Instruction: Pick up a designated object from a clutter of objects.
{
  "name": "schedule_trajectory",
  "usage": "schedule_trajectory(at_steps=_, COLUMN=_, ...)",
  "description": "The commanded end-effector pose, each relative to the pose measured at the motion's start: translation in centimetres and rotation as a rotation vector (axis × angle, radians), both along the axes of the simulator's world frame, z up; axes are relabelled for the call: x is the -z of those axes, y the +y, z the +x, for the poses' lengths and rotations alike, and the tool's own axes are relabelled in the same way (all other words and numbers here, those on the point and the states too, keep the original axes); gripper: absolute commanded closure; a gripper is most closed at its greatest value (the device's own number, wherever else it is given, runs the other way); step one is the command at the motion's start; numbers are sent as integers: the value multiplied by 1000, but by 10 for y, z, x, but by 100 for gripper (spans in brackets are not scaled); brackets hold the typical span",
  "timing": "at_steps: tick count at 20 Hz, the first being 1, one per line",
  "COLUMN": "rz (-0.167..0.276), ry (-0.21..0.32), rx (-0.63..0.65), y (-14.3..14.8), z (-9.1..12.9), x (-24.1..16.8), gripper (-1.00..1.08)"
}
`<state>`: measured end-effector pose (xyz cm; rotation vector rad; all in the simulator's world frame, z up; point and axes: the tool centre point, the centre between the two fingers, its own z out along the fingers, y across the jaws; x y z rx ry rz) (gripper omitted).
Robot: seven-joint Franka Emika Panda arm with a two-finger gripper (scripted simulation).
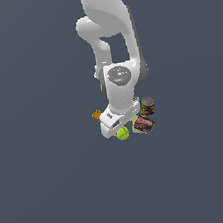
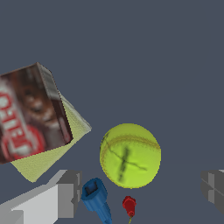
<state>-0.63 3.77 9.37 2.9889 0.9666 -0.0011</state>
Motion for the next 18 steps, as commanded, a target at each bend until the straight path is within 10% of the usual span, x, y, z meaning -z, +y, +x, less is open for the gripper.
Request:
schedule_trajectory(at_steps=1, rz=0, ry=-1, rx=-8, y=0, z=-1, x=2, gripper=-92)
schedule_trajectory(at_steps=18, rz=1, ry=-1, rx=-8, y=0, z=-1, x=50, gripper=-92)
